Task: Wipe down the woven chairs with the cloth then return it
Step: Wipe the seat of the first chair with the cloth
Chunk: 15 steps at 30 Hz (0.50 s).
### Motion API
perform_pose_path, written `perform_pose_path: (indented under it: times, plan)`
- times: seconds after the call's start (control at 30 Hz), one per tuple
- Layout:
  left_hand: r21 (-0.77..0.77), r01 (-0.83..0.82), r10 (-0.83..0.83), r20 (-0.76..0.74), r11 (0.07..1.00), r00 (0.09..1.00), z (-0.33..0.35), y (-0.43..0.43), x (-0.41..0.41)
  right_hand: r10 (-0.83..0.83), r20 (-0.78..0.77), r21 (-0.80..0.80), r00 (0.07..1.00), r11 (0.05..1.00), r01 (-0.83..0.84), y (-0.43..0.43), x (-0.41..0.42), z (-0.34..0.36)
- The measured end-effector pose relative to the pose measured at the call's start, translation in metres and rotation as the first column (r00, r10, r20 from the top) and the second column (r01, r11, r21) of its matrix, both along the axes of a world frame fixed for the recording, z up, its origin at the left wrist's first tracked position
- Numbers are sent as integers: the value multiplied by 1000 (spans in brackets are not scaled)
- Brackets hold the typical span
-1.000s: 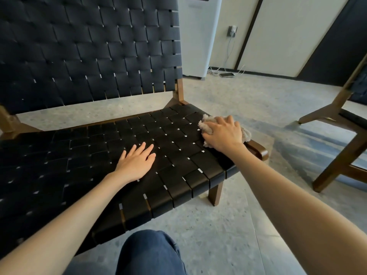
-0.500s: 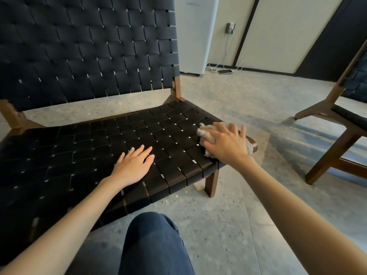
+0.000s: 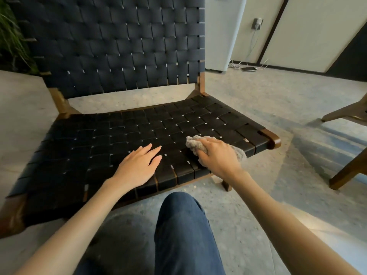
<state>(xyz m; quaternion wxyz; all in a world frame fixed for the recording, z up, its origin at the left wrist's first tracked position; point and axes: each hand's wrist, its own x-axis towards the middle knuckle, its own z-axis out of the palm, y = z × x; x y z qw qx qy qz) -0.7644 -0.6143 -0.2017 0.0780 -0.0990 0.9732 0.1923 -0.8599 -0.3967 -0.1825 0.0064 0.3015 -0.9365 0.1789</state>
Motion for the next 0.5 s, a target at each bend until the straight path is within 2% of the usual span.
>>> perform_pose_path:
  times: [0.13, 0.27, 0.4, 0.5]
  plan:
    - [-77, -63, 65, 18, 995, 998, 2, -32, 26, 174, 112, -28, 978, 985, -172, -70, 39, -1]
    - [-169, -139, 151, 65, 976, 986, 3, -58, 43, 269, 117, -62, 956, 963, -263, -117, 62, -3]
    - [-159, -159, 172, 70, 974, 983, 2, -67, 52, 205, 55, 81, 977, 975, -209, -107, 48, -9]
    - [-149, -143, 152, 51, 978, 987, 1, -67, 49, 49, -46, 151, 998, 988, -42, -67, 14, -12]
